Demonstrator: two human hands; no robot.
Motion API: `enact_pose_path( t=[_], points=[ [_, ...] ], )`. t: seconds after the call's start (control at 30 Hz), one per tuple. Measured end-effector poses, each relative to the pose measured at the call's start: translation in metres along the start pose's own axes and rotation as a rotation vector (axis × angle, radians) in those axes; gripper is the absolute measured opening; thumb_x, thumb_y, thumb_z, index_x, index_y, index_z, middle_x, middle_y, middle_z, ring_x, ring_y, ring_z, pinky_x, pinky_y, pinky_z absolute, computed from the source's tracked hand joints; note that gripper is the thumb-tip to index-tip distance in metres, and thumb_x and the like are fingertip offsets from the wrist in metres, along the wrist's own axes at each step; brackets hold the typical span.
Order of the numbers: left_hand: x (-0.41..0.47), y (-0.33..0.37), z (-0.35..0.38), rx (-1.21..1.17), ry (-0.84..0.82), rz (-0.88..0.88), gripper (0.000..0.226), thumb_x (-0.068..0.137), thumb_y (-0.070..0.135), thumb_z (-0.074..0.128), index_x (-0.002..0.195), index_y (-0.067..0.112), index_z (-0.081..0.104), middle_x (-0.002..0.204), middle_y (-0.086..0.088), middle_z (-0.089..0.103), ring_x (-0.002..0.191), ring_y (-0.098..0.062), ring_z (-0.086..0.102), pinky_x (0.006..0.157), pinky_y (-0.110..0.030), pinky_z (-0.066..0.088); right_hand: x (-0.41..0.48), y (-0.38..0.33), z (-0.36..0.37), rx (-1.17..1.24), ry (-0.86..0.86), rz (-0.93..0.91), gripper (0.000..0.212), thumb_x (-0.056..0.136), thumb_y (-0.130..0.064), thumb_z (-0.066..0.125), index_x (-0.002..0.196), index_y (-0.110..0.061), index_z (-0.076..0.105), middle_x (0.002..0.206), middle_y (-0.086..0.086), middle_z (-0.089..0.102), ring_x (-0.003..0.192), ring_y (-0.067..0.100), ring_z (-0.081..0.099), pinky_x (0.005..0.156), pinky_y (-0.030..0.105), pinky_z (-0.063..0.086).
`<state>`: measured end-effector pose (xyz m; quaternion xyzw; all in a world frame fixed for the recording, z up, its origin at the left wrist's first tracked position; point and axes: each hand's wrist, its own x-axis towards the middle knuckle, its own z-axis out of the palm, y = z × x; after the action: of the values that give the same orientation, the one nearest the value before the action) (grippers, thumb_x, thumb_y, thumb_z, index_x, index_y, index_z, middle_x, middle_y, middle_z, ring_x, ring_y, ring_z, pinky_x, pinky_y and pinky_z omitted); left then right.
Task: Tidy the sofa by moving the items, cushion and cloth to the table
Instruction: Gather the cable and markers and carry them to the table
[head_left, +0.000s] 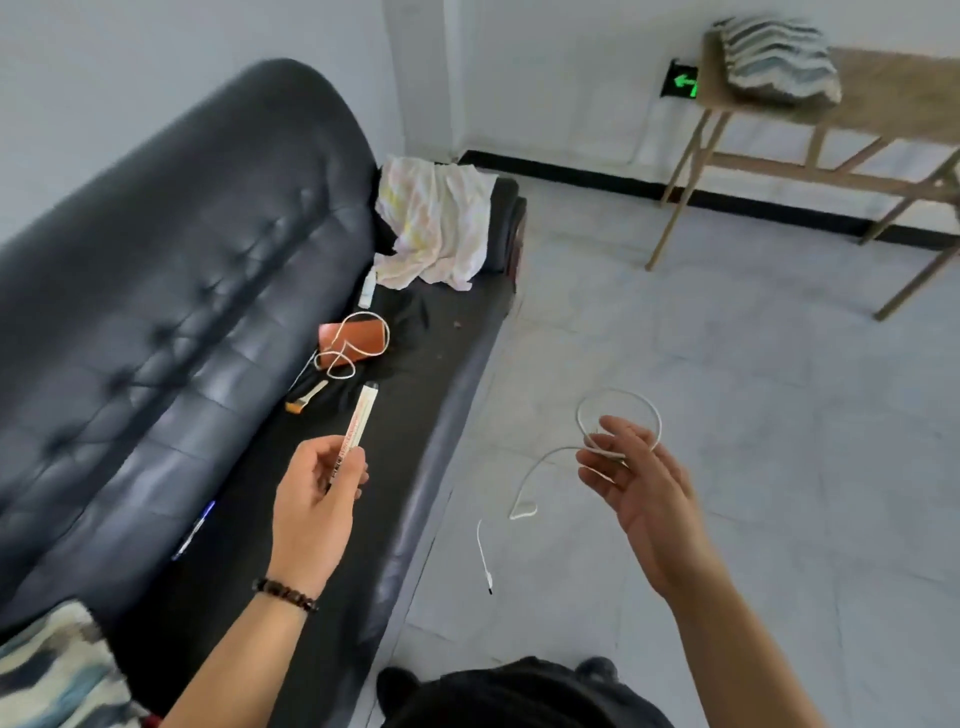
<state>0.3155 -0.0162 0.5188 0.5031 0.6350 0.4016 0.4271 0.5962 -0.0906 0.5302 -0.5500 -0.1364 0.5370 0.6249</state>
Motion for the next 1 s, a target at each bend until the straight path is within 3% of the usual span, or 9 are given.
enact_pose_path(
  t=[0.23, 0.37, 0.53, 0.67, 0.8, 1.0],
  points=[
    [-0.020, 0.050, 0.185, 0.099, -0.160, 0.090, 0.011, 0.093, 0.022, 0.062, 0.104, 0.022, 0.061, 0.091, 0.000, 0.068, 0.087, -0.022, 0.067, 0.085, -0.052, 0.056, 0.038, -0.056, -0.156, 0.016, 0.295, -0.082, 0.028, 0.103, -0.029, 0.051, 0.106, -0.012, 0.073, 0.100, 0.009, 0.069, 0.090, 0.021, 0.069, 0.085, 0.035, 0.055],
    [-0.026, 0.080, 0.264, 0.152, -0.289, 0.181, 0.008, 0.092, 0.029, 0.062, 0.098, 0.031, 0.058, 0.091, 0.000, 0.068, 0.084, -0.022, 0.066, 0.077, -0.041, 0.057, 0.055, -0.089, -0.222, 0.062, 0.424, -0.118, 0.013, 0.098, -0.018, 0.062, 0.106, -0.013, 0.071, 0.094, 0.004, 0.071, 0.091, 0.020, 0.069, 0.087, 0.034, 0.054],
    [0.001, 0.104, 0.356, 0.164, -0.352, 0.217, 0.007, 0.090, 0.034, 0.061, 0.096, 0.034, 0.057, 0.086, 0.004, 0.069, 0.079, -0.014, 0.066, 0.067, -0.027, 0.055, 0.113, -0.123, -0.284, 0.038, 0.576, -0.204, 0.013, 0.095, -0.009, 0.066, 0.103, -0.018, 0.071, 0.094, 0.004, 0.069, 0.094, 0.018, 0.067, 0.088, 0.034, 0.053],
    [0.049, 0.121, 0.448, 0.128, -0.415, 0.189, 0.010, 0.090, 0.031, 0.063, 0.099, 0.025, 0.061, 0.088, 0.013, 0.071, 0.080, -0.006, 0.068, 0.072, -0.030, 0.055, 0.182, -0.159, -0.328, 0.004, 0.661, -0.226, 0.016, 0.095, -0.007, 0.065, 0.102, -0.020, 0.070, 0.095, 0.005, 0.068, 0.092, 0.017, 0.066, 0.089, 0.031, 0.053],
    [0.095, 0.165, 0.550, 0.110, -0.525, 0.197, 0.009, 0.091, 0.028, 0.063, 0.099, 0.025, 0.060, 0.084, 0.007, 0.073, 0.080, -0.006, 0.069, 0.069, -0.028, 0.057, 0.250, -0.226, -0.366, -0.017, 0.743, -0.255, 0.015, 0.097, -0.007, 0.063, 0.102, -0.020, 0.069, 0.091, 0.001, 0.067, 0.094, 0.018, 0.066, 0.087, 0.029, 0.054],
    [0.148, 0.255, 0.694, 0.122, -0.695, 0.282, 0.005, 0.093, 0.027, 0.062, 0.097, 0.026, 0.059, 0.087, 0.009, 0.074, 0.079, -0.015, 0.069, 0.066, -0.038, 0.056, 0.323, -0.332, -0.417, -0.033, 0.772, -0.391, 0.013, 0.097, -0.012, 0.064, 0.107, -0.018, 0.070, 0.094, 0.006, 0.071, 0.088, 0.017, 0.070, 0.086, 0.027, 0.057]
  ],
)
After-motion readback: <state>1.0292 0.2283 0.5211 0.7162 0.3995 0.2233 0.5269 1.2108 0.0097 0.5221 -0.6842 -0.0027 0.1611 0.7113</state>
